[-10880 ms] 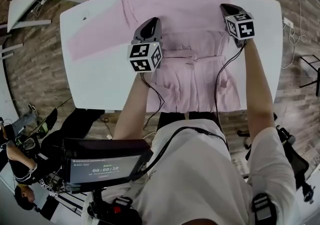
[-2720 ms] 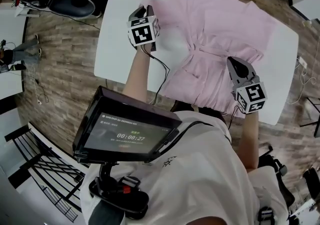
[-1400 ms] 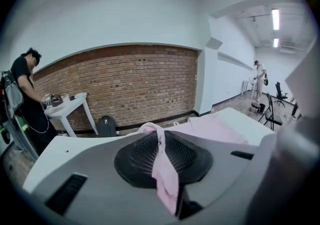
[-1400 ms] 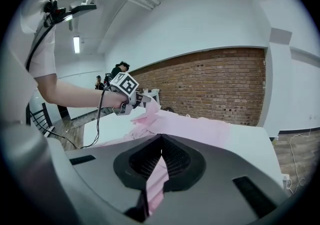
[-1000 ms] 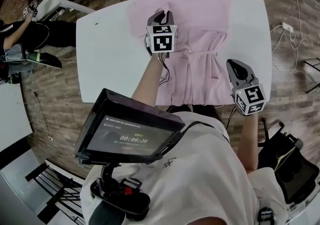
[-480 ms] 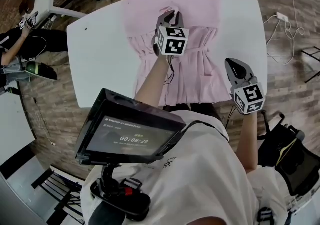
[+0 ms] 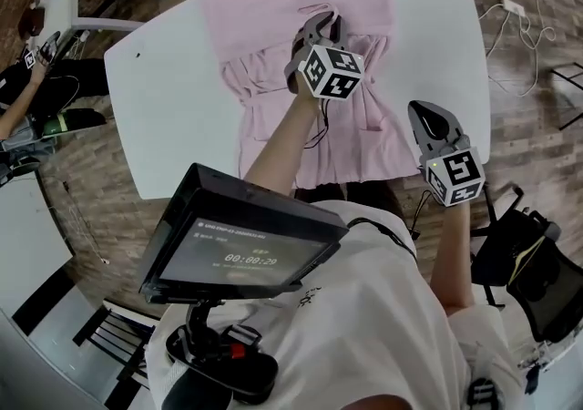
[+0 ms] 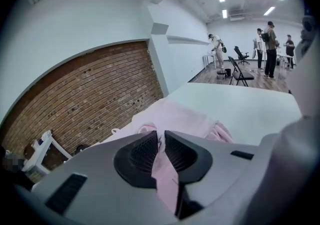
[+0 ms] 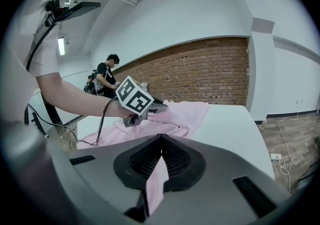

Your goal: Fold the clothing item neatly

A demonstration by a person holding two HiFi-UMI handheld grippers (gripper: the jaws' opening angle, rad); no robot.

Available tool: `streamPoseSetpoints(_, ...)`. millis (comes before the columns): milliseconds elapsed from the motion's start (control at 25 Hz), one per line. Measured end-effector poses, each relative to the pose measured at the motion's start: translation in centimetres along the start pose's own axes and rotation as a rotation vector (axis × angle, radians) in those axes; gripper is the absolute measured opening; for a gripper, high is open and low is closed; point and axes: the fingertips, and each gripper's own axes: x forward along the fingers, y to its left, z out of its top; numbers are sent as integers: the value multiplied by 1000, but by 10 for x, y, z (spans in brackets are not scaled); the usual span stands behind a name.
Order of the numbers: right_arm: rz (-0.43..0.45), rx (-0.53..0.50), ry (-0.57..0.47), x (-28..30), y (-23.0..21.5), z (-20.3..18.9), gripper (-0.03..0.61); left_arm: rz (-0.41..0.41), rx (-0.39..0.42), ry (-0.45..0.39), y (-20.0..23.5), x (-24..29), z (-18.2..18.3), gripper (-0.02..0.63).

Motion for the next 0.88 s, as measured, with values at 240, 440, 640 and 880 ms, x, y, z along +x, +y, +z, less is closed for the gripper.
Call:
streamPoseSetpoints(240,2,1,1,6,-6,1,5,-47,99,32,-21,19,-11,45)
streamPoseSetpoints(440,5,-5,1,16,-12,6,5,-112,230,27,-41,30,-8,103)
streamPoseSetpoints(640,7,-3,-14,27,-23,20,5,-218,272,8,-62,40,2,158)
streamPoseSetpoints(880,68,59,-58,69,-37,50,5,-175,136,-78,-36,9,4,158)
